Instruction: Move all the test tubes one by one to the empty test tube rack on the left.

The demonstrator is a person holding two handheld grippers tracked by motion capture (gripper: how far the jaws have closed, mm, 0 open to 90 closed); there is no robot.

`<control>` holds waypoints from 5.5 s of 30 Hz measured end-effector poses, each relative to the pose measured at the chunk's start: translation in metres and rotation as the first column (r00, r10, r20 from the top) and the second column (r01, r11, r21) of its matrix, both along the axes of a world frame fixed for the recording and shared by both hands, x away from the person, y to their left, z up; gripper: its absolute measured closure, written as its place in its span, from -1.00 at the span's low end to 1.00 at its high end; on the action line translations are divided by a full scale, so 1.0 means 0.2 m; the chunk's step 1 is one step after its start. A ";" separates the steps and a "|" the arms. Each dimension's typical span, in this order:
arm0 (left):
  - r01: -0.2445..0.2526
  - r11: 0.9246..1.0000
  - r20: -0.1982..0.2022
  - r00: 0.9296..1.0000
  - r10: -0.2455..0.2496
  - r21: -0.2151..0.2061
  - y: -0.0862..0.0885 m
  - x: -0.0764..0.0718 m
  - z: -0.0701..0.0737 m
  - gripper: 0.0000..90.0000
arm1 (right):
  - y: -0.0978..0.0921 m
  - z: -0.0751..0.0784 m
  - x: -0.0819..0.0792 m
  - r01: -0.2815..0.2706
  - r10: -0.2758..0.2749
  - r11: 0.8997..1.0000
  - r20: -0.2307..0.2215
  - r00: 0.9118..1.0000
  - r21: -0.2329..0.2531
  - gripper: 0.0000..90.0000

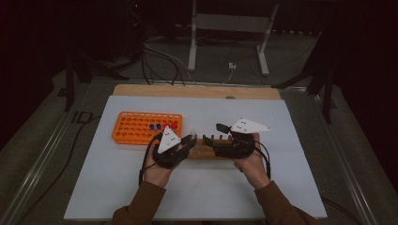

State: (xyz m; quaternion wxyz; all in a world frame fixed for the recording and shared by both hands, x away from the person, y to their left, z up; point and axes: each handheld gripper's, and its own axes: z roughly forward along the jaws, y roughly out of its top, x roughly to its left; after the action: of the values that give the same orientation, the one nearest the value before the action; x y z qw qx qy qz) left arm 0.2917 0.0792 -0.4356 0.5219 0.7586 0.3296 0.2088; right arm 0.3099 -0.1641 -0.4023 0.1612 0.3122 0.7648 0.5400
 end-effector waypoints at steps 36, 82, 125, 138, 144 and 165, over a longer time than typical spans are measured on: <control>-0.240 0.968 0.009 0.971 0.241 -0.073 0.43 0.00 0.02 0.70 | -0.30 -0.12 -0.04 0.165 -0.165 0.986 -0.016 0.986 0.006 -1.00; -0.425 0.904 -0.052 0.903 0.427 0.040 0.52 0.24 -0.27 0.70 | -0.31 -0.13 -0.04 0.163 -0.162 0.986 -0.017 0.987 0.018 -1.00; -0.407 0.913 -0.157 0.904 0.397 -0.035 0.61 0.14 -0.24 -0.10 | -0.27 -0.15 -0.04 0.144 -0.144 0.990 -0.027 0.989 0.000 -1.00; -0.356 0.930 -0.117 0.931 0.345 -0.091 0.55 0.03 -0.16 -0.98 | -0.19 -0.14 0.00 0.096 -0.096 0.995 -0.051 0.994 -0.003 -0.94; -0.334 0.940 -0.108 0.939 0.326 -0.067 0.52 0.00 -0.15 -0.99 | -0.11 -0.15 0.03 0.060 -0.061 0.998 -0.063 0.996 -0.022 -0.88; -0.340 0.939 -0.111 0.936 0.333 -0.055 0.51 -0.01 -0.18 -0.98 | 0.17 -0.26 0.14 -0.010 0.001 0.991 -0.073 0.997 -0.130 0.45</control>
State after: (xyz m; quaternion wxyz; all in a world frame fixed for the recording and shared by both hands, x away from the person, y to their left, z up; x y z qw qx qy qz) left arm 0.2902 0.1804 -0.4707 0.4888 0.6807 0.4878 0.2445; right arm 0.3388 -0.1297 -0.4537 0.1516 0.3183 0.8048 0.4775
